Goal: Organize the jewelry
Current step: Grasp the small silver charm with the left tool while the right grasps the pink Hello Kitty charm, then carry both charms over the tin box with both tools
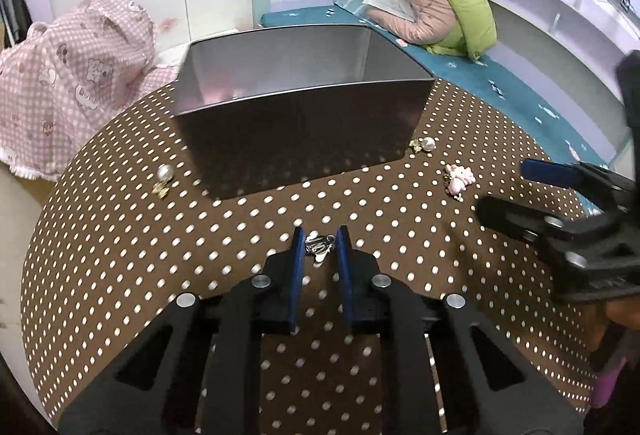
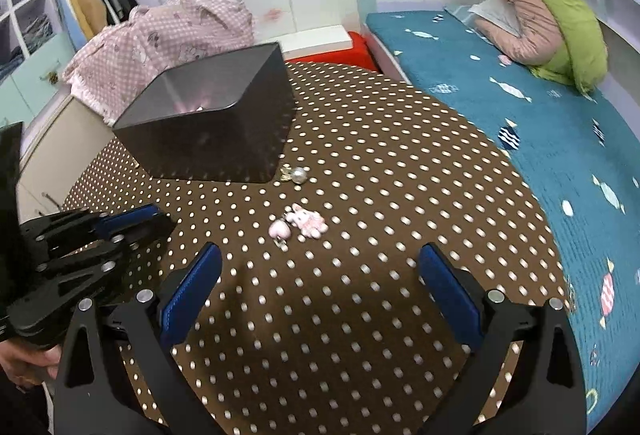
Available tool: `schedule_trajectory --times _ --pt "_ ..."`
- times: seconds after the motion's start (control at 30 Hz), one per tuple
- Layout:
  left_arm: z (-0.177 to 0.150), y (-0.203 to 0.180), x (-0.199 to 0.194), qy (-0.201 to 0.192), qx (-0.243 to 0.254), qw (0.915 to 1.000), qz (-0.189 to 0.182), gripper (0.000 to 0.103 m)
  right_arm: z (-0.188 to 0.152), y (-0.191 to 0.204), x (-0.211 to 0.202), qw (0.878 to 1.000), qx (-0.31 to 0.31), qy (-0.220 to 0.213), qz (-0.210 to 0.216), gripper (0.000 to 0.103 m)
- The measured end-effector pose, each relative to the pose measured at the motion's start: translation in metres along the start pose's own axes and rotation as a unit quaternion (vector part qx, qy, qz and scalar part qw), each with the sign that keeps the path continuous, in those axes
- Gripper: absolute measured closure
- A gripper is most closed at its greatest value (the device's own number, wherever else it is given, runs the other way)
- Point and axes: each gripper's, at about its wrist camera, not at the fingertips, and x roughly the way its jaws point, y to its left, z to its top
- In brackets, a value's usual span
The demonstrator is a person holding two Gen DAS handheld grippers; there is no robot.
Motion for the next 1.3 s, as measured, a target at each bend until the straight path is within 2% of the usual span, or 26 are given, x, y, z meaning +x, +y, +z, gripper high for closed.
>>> schedule_trajectory --times 0.1,0.2,0.3,0.33,0.37,0.5,0.63,0.83,1.13,1.3 --pt "-0.006 0.011 -0.013 -0.007 -0.015 0.9998 0.005 0.087 0.006 0.007 0.013 1.000 -0.018 0.009 -0.007 0.022" --pt "-0.011 0.020 -0.023 -0.012 -0.025 0.9996 0.010 0.087 0.008 0.016 0.019 0.998 -0.048 0.005 -0.037 0.036" --pt "-0.015 0.033 -0.034 -0.016 -0.038 0.9990 0.014 0.087 0.005 0.023 0.017 0.997 -0.071 0.004 -0.042 0.060" --pt "-0.016 0.036 -0.036 -0.017 -0.042 0.9989 0.015 0.087 0.003 0.024 0.016 0.996 -0.075 0.003 -0.043 0.071" --pt "-0.017 0.038 -0.038 -0.017 -0.045 0.9987 0.015 0.087 0.002 0.025 0.015 0.996 -0.079 0.003 -0.046 0.078" --pt "-0.018 0.043 -0.046 -0.022 -0.051 0.9983 0.014 0.087 -0.005 0.024 0.010 0.996 -0.078 0.006 -0.043 0.080" --pt "-0.019 0.044 -0.054 -0.030 -0.054 0.9980 0.010 0.087 -0.011 0.022 0.001 0.998 -0.064 0.007 -0.017 0.080" --pt "-0.016 0.042 -0.067 -0.042 -0.059 0.9973 0.009 0.087 -0.008 0.028 -0.025 0.998 -0.062 -0.009 -0.001 0.080" --pt "0.004 0.054 -0.105 -0.083 -0.048 0.9953 0.016 0.087 0.030 0.047 -0.080 0.994 -0.078 -0.073 0.034 0.080" --pt "0.039 0.055 -0.139 -0.132 -0.027 0.9906 0.026 0.087 0.064 0.056 -0.107 0.988 -0.100 -0.114 0.042 0.080"
